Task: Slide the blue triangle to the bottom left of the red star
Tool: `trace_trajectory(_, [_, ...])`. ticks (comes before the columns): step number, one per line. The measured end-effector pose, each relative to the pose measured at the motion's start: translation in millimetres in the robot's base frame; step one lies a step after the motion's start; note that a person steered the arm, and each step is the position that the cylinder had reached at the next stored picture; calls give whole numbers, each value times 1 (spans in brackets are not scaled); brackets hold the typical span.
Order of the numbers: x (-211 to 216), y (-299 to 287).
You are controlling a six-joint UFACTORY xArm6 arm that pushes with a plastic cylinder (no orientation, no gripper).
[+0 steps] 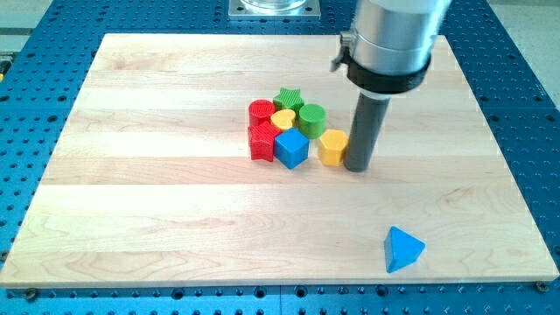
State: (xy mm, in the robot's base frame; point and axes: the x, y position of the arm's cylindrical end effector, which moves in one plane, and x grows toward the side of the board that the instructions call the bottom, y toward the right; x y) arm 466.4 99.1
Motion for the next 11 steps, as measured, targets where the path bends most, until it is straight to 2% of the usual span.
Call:
trace_trajectory(2, [-3,-15])
trace_trajectory(3, [18,30])
trace_trajectory(4, [90,95])
trace_trajectory(5, [122,78])
trace_trajectory(7, [135,70])
trace_trajectory(8, [150,25])
trace_trajectory(9, [144,-48])
trace_trajectory(11, [95,-214])
